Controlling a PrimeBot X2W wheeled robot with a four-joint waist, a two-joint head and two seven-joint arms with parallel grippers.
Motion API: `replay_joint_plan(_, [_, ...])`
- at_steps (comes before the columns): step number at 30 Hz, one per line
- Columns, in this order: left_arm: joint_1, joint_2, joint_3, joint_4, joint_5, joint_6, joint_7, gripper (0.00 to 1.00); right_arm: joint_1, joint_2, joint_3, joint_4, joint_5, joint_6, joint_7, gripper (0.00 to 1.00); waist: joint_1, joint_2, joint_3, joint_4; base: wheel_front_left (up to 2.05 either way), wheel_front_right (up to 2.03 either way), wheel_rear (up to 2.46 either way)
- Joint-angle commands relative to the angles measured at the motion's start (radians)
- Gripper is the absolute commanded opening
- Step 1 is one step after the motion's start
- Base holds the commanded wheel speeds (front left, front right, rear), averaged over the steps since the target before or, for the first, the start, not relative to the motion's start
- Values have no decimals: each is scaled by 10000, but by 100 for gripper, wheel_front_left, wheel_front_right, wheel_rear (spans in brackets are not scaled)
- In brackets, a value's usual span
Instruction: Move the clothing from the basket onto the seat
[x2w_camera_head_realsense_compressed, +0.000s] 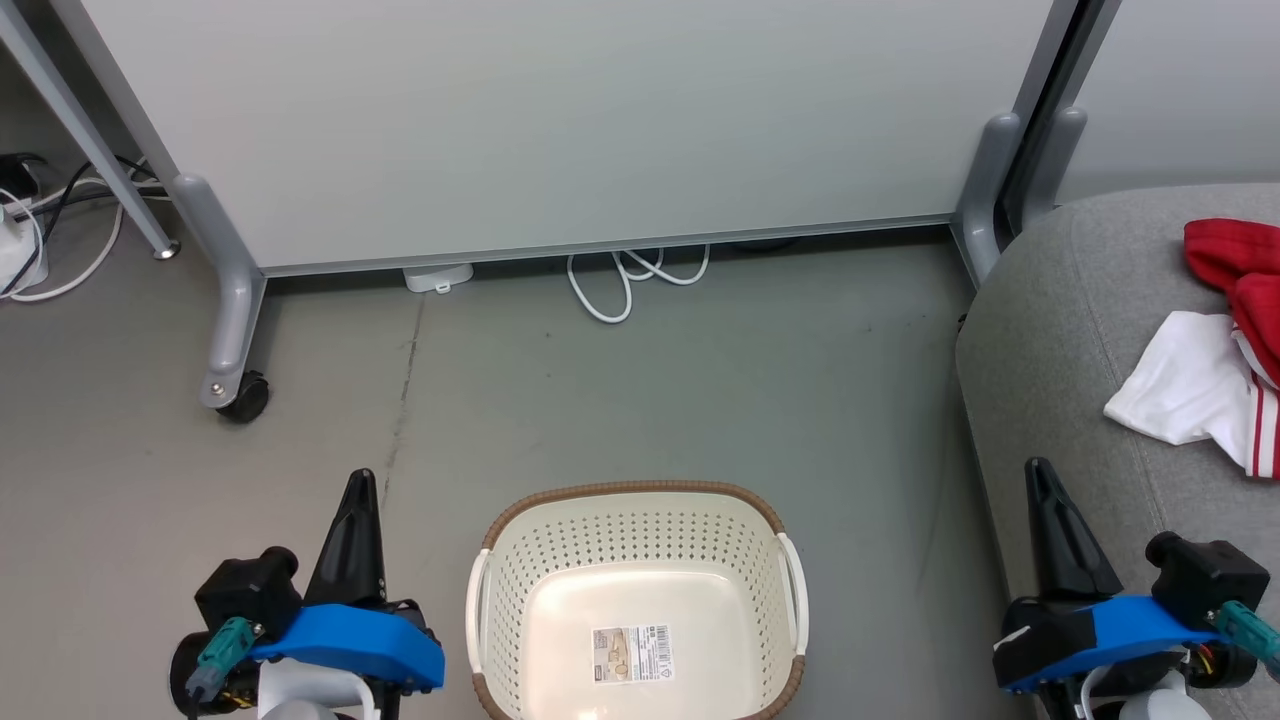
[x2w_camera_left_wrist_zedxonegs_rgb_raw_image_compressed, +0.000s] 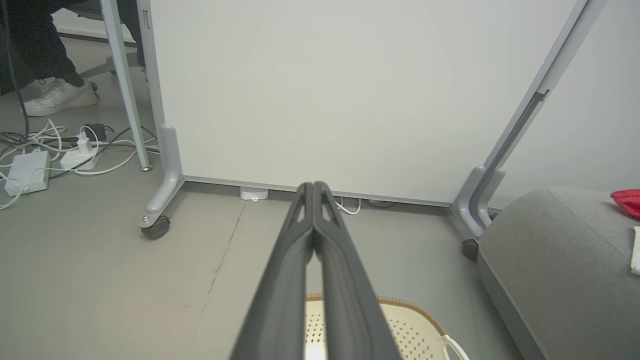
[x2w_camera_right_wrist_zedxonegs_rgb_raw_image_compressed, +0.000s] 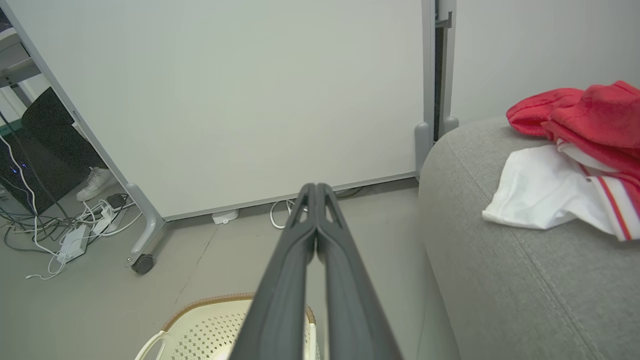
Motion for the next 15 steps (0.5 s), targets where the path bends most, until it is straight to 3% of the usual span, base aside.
replay_joint_plan(1, [-187, 8, 115, -214, -421, -40, 78, 0, -121, -23, -34, -164, 465, 0, 82, 0, 0, 0, -9, -9, 0, 0, 0])
replay_joint_plan(15, [-122, 10, 410, -446, -2859, -113, 679, 0, -95, -26, -100, -245, 2976, 0, 679, 0, 0, 0, -102, -90, 0, 0, 0])
